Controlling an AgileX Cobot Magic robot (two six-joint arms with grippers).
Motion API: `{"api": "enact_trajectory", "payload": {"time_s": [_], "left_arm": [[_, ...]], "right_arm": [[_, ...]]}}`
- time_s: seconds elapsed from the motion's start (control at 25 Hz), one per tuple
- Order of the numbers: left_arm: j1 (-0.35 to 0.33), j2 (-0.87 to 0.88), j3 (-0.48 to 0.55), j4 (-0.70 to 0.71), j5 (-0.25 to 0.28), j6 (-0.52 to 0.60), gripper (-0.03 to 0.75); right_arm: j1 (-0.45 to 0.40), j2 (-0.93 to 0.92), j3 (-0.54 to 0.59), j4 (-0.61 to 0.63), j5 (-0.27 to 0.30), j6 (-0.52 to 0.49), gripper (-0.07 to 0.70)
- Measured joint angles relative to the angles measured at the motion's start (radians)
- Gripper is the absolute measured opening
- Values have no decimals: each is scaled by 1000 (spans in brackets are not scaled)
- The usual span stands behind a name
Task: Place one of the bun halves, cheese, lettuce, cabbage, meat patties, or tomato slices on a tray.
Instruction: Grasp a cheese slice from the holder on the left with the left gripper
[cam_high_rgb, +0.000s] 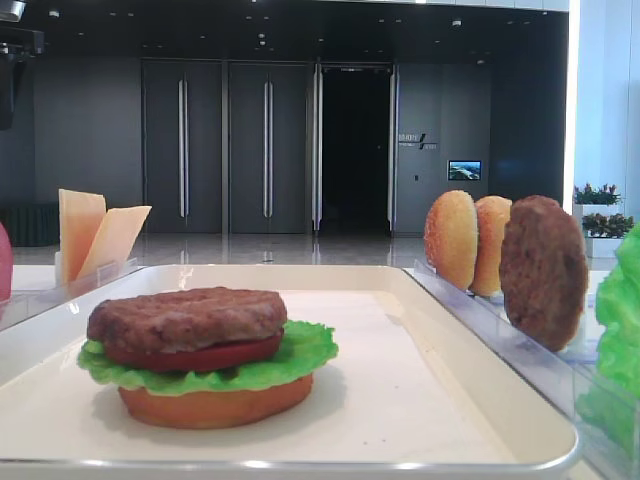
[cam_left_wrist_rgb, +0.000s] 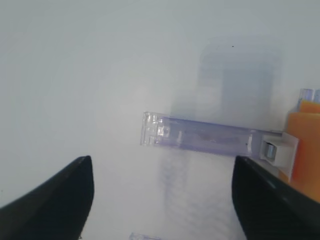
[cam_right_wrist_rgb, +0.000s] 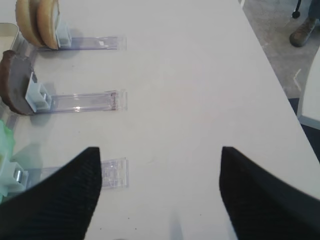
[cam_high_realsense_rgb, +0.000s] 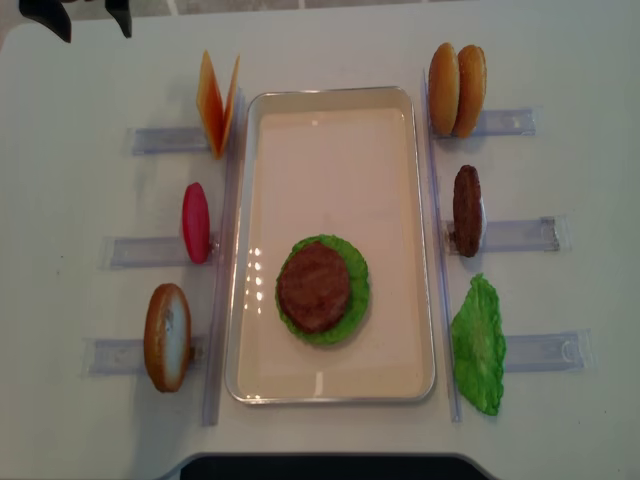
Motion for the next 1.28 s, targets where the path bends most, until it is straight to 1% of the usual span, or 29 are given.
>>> {"api": "enact_trajectory", "payload": {"time_s": [0.16,0.28,0.68,0.8,1.08,1.28], "left_arm": [[-4,0,0,0,0,-8,661],[-33,0,0,0,0,-17,661],[-215,0,0,-5,0,-105,661],[-252,0,0,-11,0,-131,661],[-298,0,0,-33,0,-164,661],[-303,0,0,-35,0,-183,661]], "right_arm": [[0,0,0,0,0,0,503],[0,0,0,0,0,0,503],[0,0,0,0,0,0,503],[0,0,0,5,0,0,503],[0,0,0,13,0,0,503],[0,0,0,15,0,0,503]]}}
